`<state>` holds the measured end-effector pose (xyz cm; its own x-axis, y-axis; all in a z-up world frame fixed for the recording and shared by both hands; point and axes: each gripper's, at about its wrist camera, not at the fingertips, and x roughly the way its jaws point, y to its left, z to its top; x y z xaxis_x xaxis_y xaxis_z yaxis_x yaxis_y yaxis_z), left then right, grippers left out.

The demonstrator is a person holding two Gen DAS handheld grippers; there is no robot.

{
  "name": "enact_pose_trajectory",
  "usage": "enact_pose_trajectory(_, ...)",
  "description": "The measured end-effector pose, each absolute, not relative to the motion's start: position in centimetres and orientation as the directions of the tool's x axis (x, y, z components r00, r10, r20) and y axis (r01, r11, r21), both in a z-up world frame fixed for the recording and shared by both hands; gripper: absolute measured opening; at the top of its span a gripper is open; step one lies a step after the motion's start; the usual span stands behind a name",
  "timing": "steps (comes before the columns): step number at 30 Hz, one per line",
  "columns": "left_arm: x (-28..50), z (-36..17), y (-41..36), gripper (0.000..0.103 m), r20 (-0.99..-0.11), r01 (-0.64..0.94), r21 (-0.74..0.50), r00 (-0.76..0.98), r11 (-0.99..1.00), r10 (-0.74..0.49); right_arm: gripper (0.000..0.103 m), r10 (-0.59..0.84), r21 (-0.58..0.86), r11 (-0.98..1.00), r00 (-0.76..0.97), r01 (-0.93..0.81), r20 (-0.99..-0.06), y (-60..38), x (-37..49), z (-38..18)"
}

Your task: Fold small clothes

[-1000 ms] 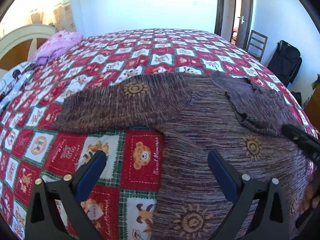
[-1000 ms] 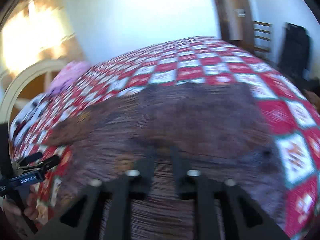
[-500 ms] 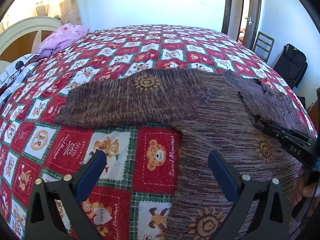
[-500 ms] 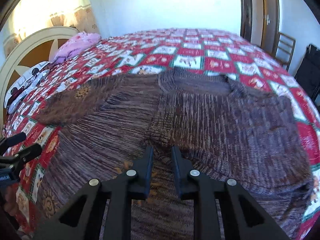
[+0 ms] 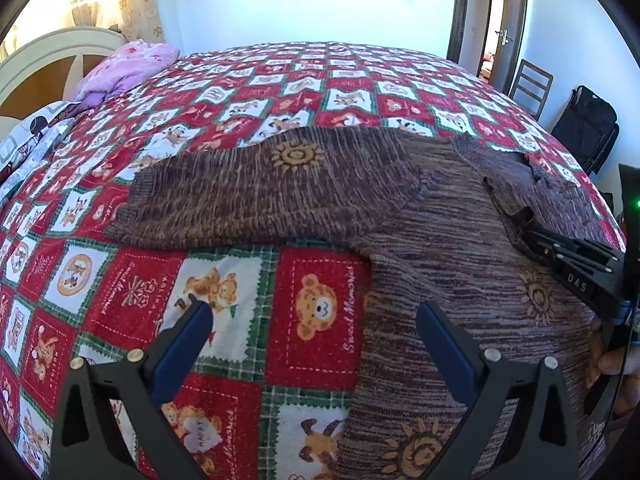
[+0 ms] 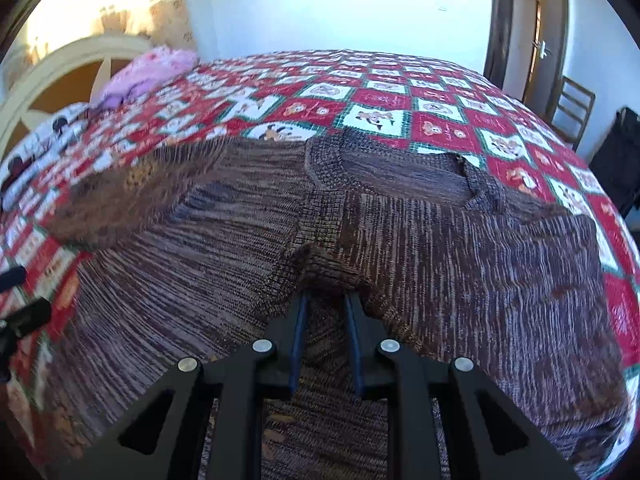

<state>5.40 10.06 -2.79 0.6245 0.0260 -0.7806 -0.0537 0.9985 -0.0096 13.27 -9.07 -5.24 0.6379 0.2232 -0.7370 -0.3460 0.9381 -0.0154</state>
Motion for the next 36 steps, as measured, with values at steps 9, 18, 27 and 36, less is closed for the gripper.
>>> enact_pose_trajectory(9, 4.9, -2.2, 10.1, 0.103, -0.771, -0.053, -0.019, 0.636, 0.998, 0.019, 0.021, 0.169, -0.161, 0.885, 0.623, -0.438, -0.764, -7.7, 13.8, -5.5)
enact_pose_trajectory(18, 4.4, -1.5, 10.5, 0.103, -0.758, -0.055, -0.022, 0.652, 0.998, 0.019, 0.003, 0.306, 0.070, 0.920, 0.594, -0.387, -0.744, -9.8, 12.6, -3.8)
enact_pose_trajectory(27, 4.4, -1.6, 10.3, 0.103, -0.758, -0.045, -0.015, 0.652, 0.999, 0.018, 0.007, 0.369, 0.134, 0.901, 0.566, -0.412, -0.737, -9.1, 9.5, -5.0)
enact_pose_trajectory(36, 5.0, -1.6, 16.0, 0.103, -0.751, -0.185, -0.040, 0.654, 0.982, 0.092, 0.041, 0.524, 0.301, 0.844, 0.562, -0.444, -0.640, -9.6, 6.8, -2.0)
